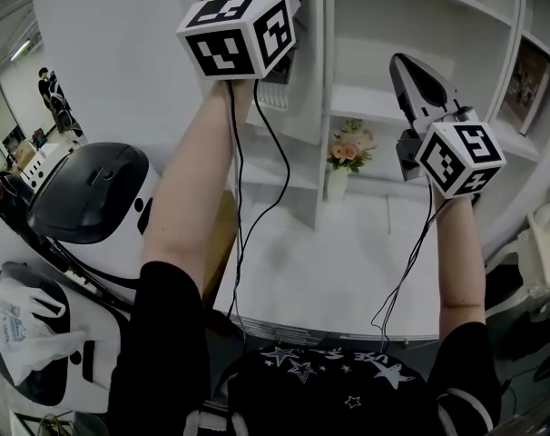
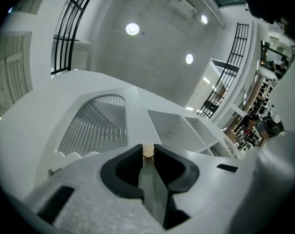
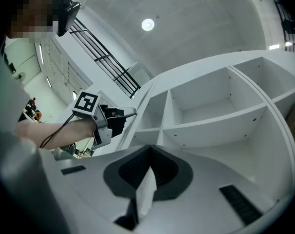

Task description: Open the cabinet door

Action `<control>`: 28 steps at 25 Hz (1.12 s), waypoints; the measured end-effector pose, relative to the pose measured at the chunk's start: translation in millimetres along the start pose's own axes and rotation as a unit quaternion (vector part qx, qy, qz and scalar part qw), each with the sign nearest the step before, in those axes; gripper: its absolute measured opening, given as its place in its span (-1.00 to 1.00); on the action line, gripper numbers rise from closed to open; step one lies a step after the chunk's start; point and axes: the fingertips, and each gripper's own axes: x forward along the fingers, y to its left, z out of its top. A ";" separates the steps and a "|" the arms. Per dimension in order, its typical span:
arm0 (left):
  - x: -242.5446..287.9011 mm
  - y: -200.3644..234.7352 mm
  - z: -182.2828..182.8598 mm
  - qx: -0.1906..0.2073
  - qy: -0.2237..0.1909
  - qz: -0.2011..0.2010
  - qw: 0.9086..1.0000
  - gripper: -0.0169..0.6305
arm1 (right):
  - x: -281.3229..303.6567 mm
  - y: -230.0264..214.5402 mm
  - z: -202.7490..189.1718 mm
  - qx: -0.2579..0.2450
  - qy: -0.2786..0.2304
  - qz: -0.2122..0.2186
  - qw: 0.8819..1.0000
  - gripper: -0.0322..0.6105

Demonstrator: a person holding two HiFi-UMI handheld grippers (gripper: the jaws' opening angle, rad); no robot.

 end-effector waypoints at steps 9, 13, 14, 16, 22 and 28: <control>-17.4 3.1 14.1 -0.028 -0.010 -0.040 0.999 -0.71 | 7.8 21.0 9.7 -0.013 0.002 -0.019 1.000 -0.88; -34.8 7.4 26.1 -0.053 -0.025 -0.058 0.997 -0.71 | 7.8 24.3 17.1 -0.015 -0.002 -0.031 0.999 -0.88; -38.6 8.5 28.6 -0.055 -0.026 -0.063 0.996 -0.71 | 8.9 26.0 18.1 -0.013 -0.002 -0.033 0.999 -0.88; -46.0 11.1 33.6 -0.054 -0.030 -0.073 0.995 -0.71 | 12.7 31.1 19.3 -0.009 -0.002 -0.033 0.999 -0.88; -70.0 21.8 48.8 -0.063 -0.047 -0.103 0.992 -0.71 | 28.2 58.8 15.2 -0.014 0.006 -0.023 1.000 -0.88; -103.8 41.5 68.1 -0.080 -0.071 -0.124 0.987 -0.69 | 44.1 91.3 8.9 -0.014 0.012 -0.009 1.000 -0.88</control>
